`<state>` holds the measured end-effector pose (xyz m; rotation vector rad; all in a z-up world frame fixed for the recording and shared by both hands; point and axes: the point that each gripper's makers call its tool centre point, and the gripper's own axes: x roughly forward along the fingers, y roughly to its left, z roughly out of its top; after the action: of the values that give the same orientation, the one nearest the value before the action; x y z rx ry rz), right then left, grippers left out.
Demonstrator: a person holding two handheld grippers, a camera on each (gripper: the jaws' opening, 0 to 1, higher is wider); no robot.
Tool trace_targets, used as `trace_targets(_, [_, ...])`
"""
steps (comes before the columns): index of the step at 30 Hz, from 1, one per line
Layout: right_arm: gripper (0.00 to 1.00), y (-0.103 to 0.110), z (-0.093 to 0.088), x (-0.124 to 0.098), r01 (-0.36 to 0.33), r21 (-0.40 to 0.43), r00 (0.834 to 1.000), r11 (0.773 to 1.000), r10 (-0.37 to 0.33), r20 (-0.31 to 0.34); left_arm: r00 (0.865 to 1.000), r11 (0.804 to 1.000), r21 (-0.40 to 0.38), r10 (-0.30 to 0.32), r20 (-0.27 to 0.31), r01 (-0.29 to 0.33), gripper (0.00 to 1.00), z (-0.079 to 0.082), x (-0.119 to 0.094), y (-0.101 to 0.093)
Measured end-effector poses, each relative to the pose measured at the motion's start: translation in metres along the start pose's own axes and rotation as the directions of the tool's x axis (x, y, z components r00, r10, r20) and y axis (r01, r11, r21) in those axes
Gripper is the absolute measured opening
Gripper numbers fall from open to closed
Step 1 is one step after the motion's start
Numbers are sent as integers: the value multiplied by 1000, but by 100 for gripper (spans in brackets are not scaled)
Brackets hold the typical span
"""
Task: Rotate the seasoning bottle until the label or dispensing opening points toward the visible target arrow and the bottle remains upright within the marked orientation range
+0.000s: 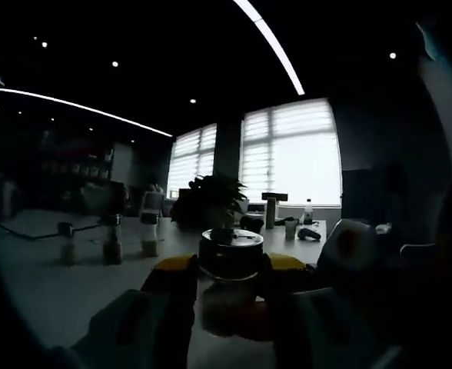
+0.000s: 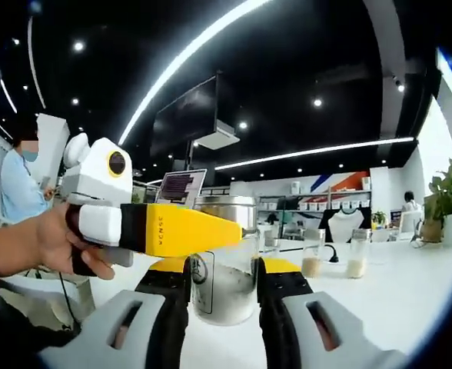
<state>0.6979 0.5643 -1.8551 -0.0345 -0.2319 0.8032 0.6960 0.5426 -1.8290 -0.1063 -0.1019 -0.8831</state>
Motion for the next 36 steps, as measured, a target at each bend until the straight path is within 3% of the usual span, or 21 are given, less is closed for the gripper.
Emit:
trace_targets(2, [31, -1, -3, 1, 2, 45, 1000, 999, -1, -6, 999, 999, 33, 28, -44, -27, 36, -9, 1, 4])
trace_targets(4, [31, -1, -5, 2, -4, 60, 1000, 998, 4, -4, 998, 999, 9, 36, -43, -35, 35, -9, 0, 6])
trace_targets(10, [32, 0, -9, 5, -31, 41, 1000, 999, 31, 1, 995, 998, 29, 56, -78, -54, 35, -11, 0, 9])
trace_targets(13, [32, -3, -15, 6, -31, 39, 999, 999, 31, -20, 992, 997, 64, 60, -108, -53, 35, -17, 3, 10])
trace_targets(16, [32, -6, -17, 5, -44, 51, 998, 998, 47, -45, 993, 996, 74, 55, -103, -47, 35, -18, 5, 12])
trace_targets(22, [39, -15, -31, 1, -71, 71, 988, 995, 80, -134, 989, 992, 78, 110, -98, -103, 35, -18, 9, 42])
trace_targets(26, [39, -22, -27, -3, -65, 65, 988, 996, 73, -139, 987, 989, 67, 138, -86, -133, 34, -18, 10, 62])
trace_targets(31, [40, -24, -22, -3, -62, 54, 988, 997, 69, -137, 974, 981, 78, 188, -123, -179, 35, -29, 10, 93])
trace_targets(33, [40, -24, -22, -3, -64, 55, 988, 996, 71, -139, 964, 976, 37, 219, -152, -216, 35, -37, 8, 106])
trace_targets(36, [40, -23, -24, -3, -66, 57, 987, 996, 73, -141, 961, 973, 44, 230, -156, -225, 35, -42, 8, 114])
